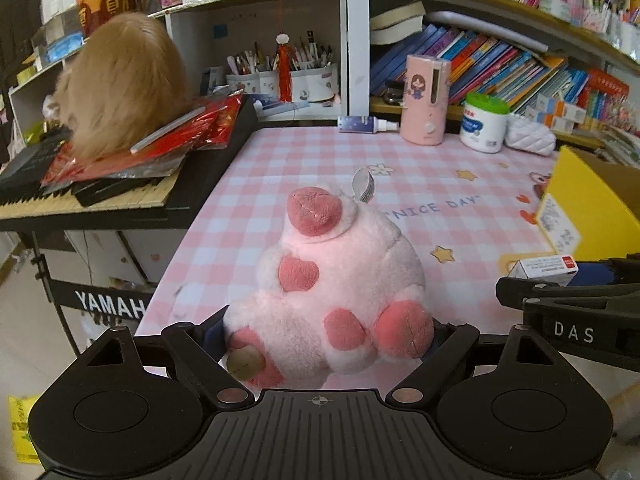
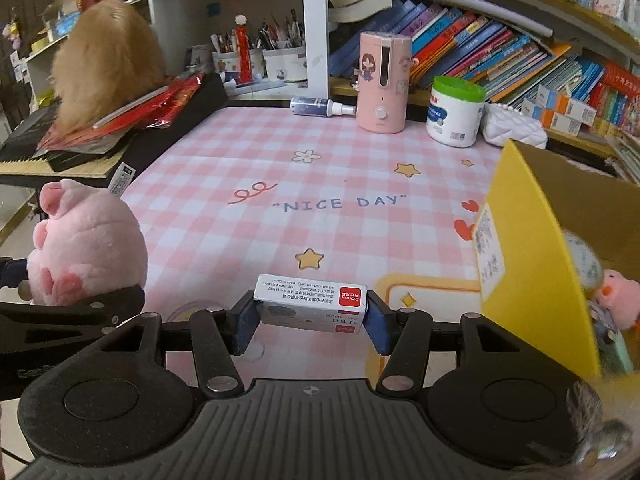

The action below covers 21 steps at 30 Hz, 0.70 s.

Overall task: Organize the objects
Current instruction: 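Carry the pink pig with the left tool while the right tool carries the white box toward the yellow box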

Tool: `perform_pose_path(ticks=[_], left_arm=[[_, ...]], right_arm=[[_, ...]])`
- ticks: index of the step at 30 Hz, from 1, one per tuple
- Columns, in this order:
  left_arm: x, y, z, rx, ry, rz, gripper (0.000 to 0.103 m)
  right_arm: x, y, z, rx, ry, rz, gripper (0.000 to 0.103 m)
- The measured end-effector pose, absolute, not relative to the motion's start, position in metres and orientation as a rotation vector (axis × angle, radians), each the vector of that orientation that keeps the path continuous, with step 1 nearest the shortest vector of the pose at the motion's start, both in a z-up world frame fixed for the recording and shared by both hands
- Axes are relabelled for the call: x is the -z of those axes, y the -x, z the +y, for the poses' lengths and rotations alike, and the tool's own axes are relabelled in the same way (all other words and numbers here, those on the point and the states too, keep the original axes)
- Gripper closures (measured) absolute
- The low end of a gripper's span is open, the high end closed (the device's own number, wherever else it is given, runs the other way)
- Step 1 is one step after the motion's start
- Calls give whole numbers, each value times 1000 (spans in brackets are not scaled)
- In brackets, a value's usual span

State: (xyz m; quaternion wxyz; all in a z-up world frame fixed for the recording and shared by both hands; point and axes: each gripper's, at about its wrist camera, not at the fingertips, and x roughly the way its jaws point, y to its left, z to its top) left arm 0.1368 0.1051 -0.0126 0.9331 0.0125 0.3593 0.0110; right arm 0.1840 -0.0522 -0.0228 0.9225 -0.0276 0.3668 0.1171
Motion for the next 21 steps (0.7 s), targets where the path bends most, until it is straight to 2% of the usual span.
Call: perform_pose_path(ticks=[21], left_arm=[[4, -30, 91, 51, 2, 734, 14]], right_arm=[[7, -65, -70, -206, 53, 734, 51]])
